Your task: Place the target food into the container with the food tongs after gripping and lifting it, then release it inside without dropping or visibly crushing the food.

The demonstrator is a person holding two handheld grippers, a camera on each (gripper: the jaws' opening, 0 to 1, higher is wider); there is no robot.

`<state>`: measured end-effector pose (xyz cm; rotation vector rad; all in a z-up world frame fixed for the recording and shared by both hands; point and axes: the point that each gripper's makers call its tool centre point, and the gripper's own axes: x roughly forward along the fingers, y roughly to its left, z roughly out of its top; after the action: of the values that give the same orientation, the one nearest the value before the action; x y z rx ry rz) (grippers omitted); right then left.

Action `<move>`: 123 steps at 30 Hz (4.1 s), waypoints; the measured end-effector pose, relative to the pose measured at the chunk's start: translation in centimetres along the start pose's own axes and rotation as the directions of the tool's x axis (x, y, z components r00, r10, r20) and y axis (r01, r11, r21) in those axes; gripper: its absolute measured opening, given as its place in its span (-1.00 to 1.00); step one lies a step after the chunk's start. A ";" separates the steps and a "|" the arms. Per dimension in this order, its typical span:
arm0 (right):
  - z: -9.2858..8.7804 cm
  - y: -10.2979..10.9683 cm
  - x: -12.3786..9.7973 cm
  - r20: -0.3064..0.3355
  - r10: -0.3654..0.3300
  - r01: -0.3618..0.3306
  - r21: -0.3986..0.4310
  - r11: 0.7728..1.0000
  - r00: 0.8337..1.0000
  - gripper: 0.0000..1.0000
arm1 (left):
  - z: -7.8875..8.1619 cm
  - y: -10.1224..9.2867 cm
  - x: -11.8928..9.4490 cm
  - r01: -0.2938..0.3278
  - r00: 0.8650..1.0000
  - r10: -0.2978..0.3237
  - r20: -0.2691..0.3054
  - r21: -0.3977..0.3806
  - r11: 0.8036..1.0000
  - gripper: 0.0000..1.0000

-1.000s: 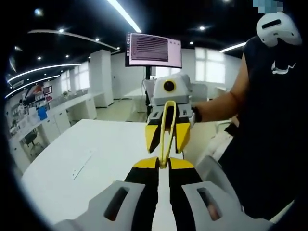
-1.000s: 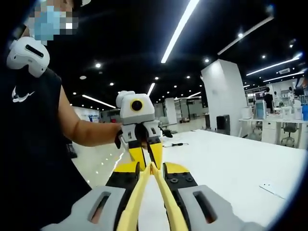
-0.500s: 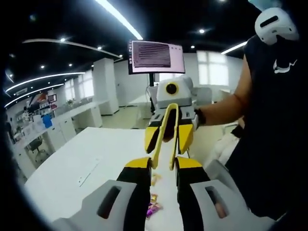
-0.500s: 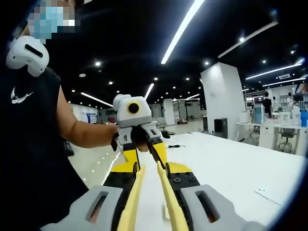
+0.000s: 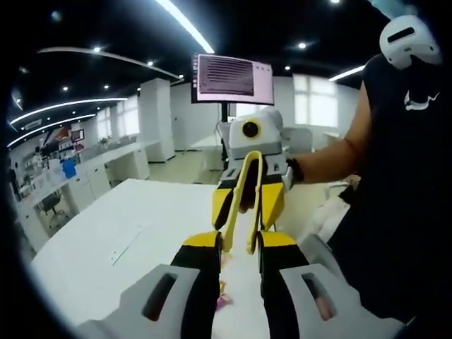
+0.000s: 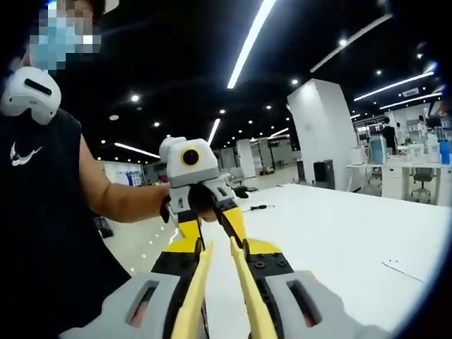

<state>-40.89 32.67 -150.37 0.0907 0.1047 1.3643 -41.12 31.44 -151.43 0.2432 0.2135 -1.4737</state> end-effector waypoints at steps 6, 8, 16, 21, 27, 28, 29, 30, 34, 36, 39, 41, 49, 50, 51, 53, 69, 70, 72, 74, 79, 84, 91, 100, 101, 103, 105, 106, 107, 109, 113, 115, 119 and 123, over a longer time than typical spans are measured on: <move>0.6 0.0 -0.3 0.026 -0.011 0.011 0.012 1.000 1.000 -0.59 | 0.2 -0.3 0.4 -0.013 1.000 0.013 0.015 0.022 1.000 -0.81; 0.8 0.0 -0.4 0.036 -0.010 0.009 0.030 1.000 0.999 -0.59 | 0.2 -0.3 0.6 -0.012 1.000 0.012 0.013 0.010 1.000 -0.82; 0.8 0.4 -0.5 0.040 0.000 0.000 0.009 1.000 0.999 -0.59 | 0.7 -0.3 0.3 -0.019 1.000 0.019 0.011 0.003 1.000 -0.81; 0.8 0.4 -0.5 0.039 0.008 -0.008 0.009 1.000 0.999 -0.59 | 0.6 -0.2 0.4 -0.019 1.000 0.019 -0.011 0.009 1.000 -0.79; 1.8 0.0 -1.1 0.094 -0.037 0.038 -0.013 0.999 0.995 -0.60 | 1.6 0.3 0.2 -0.053 0.997 0.049 0.058 0.067 0.996 -0.72; 1.8 0.0 -1.0 0.087 -0.044 0.046 -0.022 0.999 0.995 -0.59 | 1.7 0.4 0.3 -0.066 0.996 0.060 0.066 0.091 0.994 -0.68; 1.5 -0.2 -1.0 0.068 -0.056 0.057 -0.027 0.998 0.996 -0.58 | 1.8 0.3 0.4 -0.069 0.996 0.061 0.072 0.105 0.992 -0.61; 1.4 -0.2 -0.8 0.048 -0.050 0.052 -0.049 0.997 0.998 -0.57 | 1.6 0.3 0.5 -0.068 0.996 0.062 0.069 0.087 0.994 -0.42; 1.3 -0.4 -0.8 0.023 -0.054 0.056 -0.071 0.996 0.998 -0.52 | 1.1 1.2 0.2 -0.107 0.992 0.102 0.070 0.067 0.992 0.18; 1.2 -0.8 -1.1 0.016 -0.062 0.063 -0.084 0.994 0.998 -0.49 | 0.6 1.7 -0.5 -0.128 0.990 0.124 0.064 0.055 0.990 0.27; 1.3 -1.8 -1.8 0.012 -0.091 0.091 -0.103 0.990 0.996 -0.47 | -0.2 2.8 -2.1 -0.171 0.983 0.169 0.072 0.018 0.985 0.30; 1.1 -2.2 -2.0 0.006 -0.099 0.099 -0.118 0.988 0.995 -0.45 | -0.9 3.5 -2.9 -0.198 0.978 0.198 0.066 0.004 0.980 0.35; -0.4 -4.1 -3.3 -0.063 -0.128 0.118 -0.144 0.983 0.990 -0.45 | -4.4 5.4 -5.9 -0.311 0.946 0.317 0.069 -0.087 0.946 0.58; -0.4 -4.2 -3.3 -0.067 -0.132 0.121 -0.147 0.982 0.989 -0.44 | -4.6 5.8 -6.3 -0.337 0.936 0.344 0.074 -0.092 0.937 0.61; -0.7 -4.4 -3.5 -0.081 -0.143 0.129 -0.159 0.979 0.986 -0.44 | -4.9 6.3 -6.8 -0.373 0.921 0.381 0.083 -0.095 0.923 0.69; -1.0 -4.8 -3.8 -0.095 -0.152 0.134 -0.171 0.976 0.984 -0.45 | -5.4 7.1 -7.6 -0.432 0.893 0.439 0.095 -0.088 0.897 0.82; -4.1 -7.0 -6.6 -0.141 -0.292 0.263 -0.196 0.945 0.946 -0.44 | -13.3 8.5 -11.2 -0.575 0.809 0.584 0.066 -0.118 0.810 0.99; -4.3 -7.0 -6.8 -0.143 -0.300 0.270 -0.195 0.943 0.943 -0.44 | -13.9 8.5 -11.3 -0.582 0.805 0.591 0.054 -0.116 0.805 0.99; -4.9 -7.2 -7.2 -0.154 -0.313 0.282 -0.193 0.940 0.937 -0.44 | -15.4 8.0 -11.2 -0.586 0.805 0.593 0.037 -0.109 0.803 0.99; -5.5 -7.4 -7.6 -0.163 -0.331 0.299 -0.193 0.935 0.930 -0.44 | -17.6 7.5 -11.2 -0.600 0.797 0.604 -0.009 -0.132 0.789 0.99; -6.6 -7.7 -8.2 -0.172 -0.347 0.314 -0.191 0.930 0.922 -0.45 | -19.7 6.4 -11.4 -0.613 0.785 0.619 -0.029 -0.187 0.768 0.99; -7.4 -8.0 -8.4 -0.177 -0.357 0.322 -0.196 0.926 0.917 -0.45 | -20.0 6.3 -11.6 -0.620 0.779 0.627 -0.027 -0.187 0.762 0.99; -9.7 -8.6 -7.9 -0.214 -0.361 0.321 -0.200 0.926 0.908 -0.45 | -19.9 6.0 -10.7 -0.606 0.781 0.624 -0.010 -0.255 0.754 0.99; -12.5 -9.5 -7.6 -0.242 -0.364 0.326 -0.183 0.928 0.900 -0.47 | -19.7 6.0 -10.9 -0.628 0.771 0.637 -0.018 -0.187 0.755 0.99; -13.1 -9.6 -7.6 -0.251 -0.364 0.322 -0.192 0.927 0.897 -0.47 | -19.9 6.0 -11.0 -0.632 0.768 0.640 -0.022 -0.186 0.752 0.99; -14.5 -9.8 -7.7 -0.256 -0.361 0.314 -0.206 0.927 0.897 -0.47 | -20.5 6.0 -11.0 -0.633 0.763 0.645 -0.028 -0.229 0.739 0.99; -15.7 -10.2 -7.9 -0.258 -0.360 0.322 -0.178 0.930 0.896 -0.47 | -20.9 6.2 -11.2 -0.642 0.758 0.651 -0.033 -0.219 0.735 0.99; -16.2 -10.4 -7.9 -0.264 -0.369 0.331 -0.178 0.927 0.891 -0.47 | -20.9 6.2 -11.1 -0.642 0.758 0.651 -0.035 -0.215 0.736 0.99; -16.9 -10.6 -8.0 -0.274 -0.373 0.335 -0.175 0.926 0.887 -0.47 | -21.1 6.1 -11.0 -0.641 0.760 0.649 -0.040 -0.209 0.738 0.99; -18.0 -10.8 -8.0 -0.290 -0.374 0.339 -0.167 0.926 0.881 -0.47 | -21.4 6.0 -10.8 -0.633 0.768 0.639 -0.051 -0.217 0.743 0.99; -19.8 -11.1 -8.0 -0.331 -0.371 0.342 -0.146 0.928 0.868 -0.47 | -21.5 5.8 -10.6 -0.628 0.772 0.632 -0.058 -0.221 0.747 0.99; -20.0 -11.2 -7.9 -0.332 -0.373 0.344 -0.146 0.928 0.866 -0.47 | -21.8 5.7 -10.5 -0.628 0.773 0.631 -0.063 -0.214 0.748 0.99; -21.8 -12.0 -8.0 -0.369 -0.378 0.344 -0.159 0.926 0.849 -0.46 | -22.6 5.2 -10.1 -0.621 0.779 0.622 -0.077 -0.234 0.748 0.99; -24.1 -12.2 -7.7 -0.421 -0.356 0.316 -0.164 0.935 0.835 -0.47 | -23.2 4.9 -9.8 -0.617 0.783 0.616 -0.090 -0.238 0.750 0.99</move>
<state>-33.67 22.74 -175.69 -0.3086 0.4272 1.0110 -36.97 47.95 -170.65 0.0898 0.2931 -0.7673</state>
